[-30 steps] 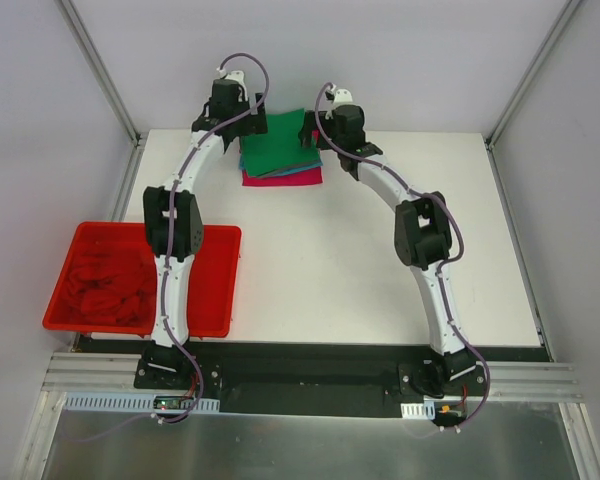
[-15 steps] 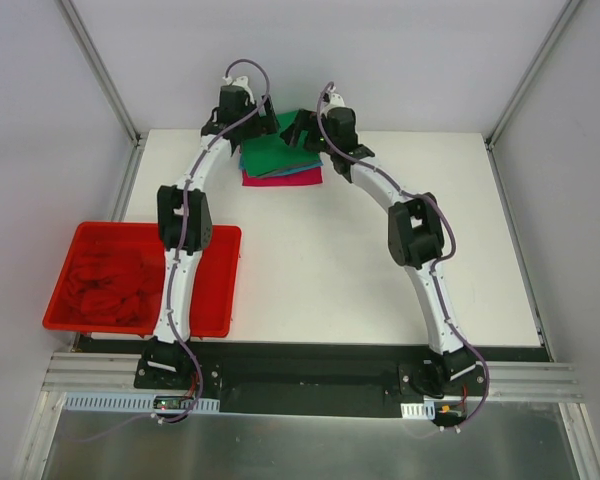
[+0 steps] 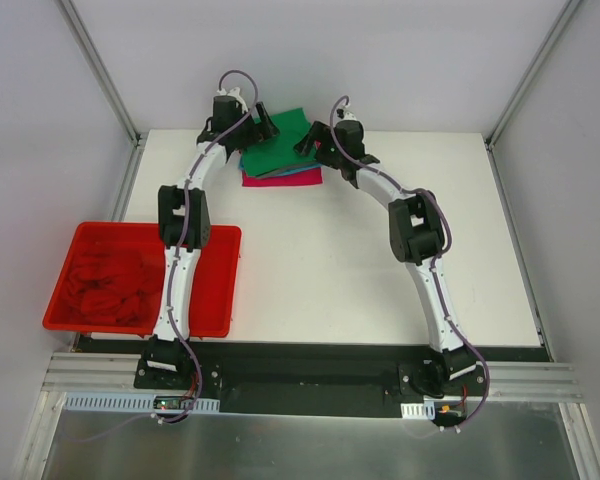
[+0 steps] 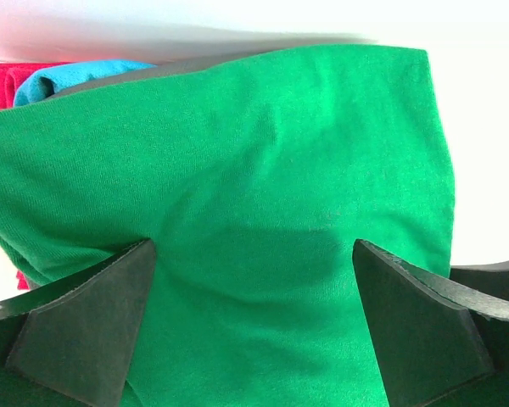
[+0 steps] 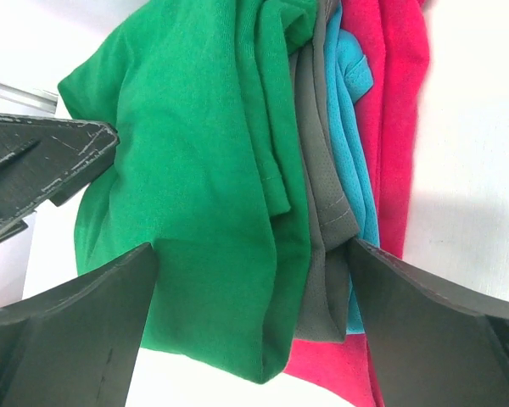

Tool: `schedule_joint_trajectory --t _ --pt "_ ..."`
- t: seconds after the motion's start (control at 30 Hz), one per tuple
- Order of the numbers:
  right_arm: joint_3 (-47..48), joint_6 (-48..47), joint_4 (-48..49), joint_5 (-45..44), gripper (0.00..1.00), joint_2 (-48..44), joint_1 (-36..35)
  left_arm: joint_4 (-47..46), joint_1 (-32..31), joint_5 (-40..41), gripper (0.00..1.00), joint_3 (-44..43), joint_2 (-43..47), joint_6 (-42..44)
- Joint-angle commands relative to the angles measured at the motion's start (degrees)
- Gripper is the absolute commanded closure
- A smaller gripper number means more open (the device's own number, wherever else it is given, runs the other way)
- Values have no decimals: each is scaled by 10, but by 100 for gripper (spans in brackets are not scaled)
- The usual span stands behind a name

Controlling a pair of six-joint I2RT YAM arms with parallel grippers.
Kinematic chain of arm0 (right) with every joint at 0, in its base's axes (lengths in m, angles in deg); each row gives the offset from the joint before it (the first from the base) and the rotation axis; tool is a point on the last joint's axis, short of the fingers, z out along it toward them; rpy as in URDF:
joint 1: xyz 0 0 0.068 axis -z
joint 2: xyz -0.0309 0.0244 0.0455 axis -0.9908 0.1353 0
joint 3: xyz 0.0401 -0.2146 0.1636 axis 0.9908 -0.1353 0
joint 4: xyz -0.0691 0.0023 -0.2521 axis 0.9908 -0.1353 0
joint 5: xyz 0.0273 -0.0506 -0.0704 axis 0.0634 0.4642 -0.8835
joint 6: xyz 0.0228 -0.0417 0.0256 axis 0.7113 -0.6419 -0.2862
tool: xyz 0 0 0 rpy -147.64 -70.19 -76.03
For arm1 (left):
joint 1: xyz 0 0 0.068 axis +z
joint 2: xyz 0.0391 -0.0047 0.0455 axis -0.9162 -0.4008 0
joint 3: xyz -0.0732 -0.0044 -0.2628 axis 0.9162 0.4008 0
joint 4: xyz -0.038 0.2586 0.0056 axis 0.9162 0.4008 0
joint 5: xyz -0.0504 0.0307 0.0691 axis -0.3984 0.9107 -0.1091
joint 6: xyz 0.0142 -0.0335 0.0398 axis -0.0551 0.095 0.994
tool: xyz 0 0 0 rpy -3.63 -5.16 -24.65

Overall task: Fold and stack the t-shirts
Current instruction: Smooth out wrinkles on the folded tshirt

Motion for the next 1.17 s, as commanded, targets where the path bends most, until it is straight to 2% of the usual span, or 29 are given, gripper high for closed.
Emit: schedule_joint_trajectory --t 0.0,0.17,0.27,0.4,0.53,0.67,0.73,0.83,0.97,1.13 --pt "12 -36 -30 -7 4 -55 3 -27 1 -32 1 13 67 21" --pt "-74 -87 -45 -15 4 -184 12 -19 1 -31 1 97 223 32" --pt "-178 -120 -42 -22 4 -293 15 18 1 -39 1 157 331 23" --pt "-350 -149 -35 -43 4 -473 20 48 -5 -45 1 315 495 19" --pt "-536 -145 -23 -70 4 -631 22 68 -54 44 1 549 688 34" --pt "-718 -114 -30 -108 4 -783 21 69 -142 218 1 803 882 -11" --pt "-805 -91 -38 -143 4 -851 21 69 -169 236 1 911 968 -61" --pt "-918 -76 -40 -151 4 -952 22 87 -174 229 1 1025 1078 -111" --pt "-1010 -70 -43 -170 4 -1083 22 138 -174 240 1 1061 1150 -115" --pt "-1054 -68 -42 -186 4 -1173 22 157 -174 252 1 1056 1150 -112"
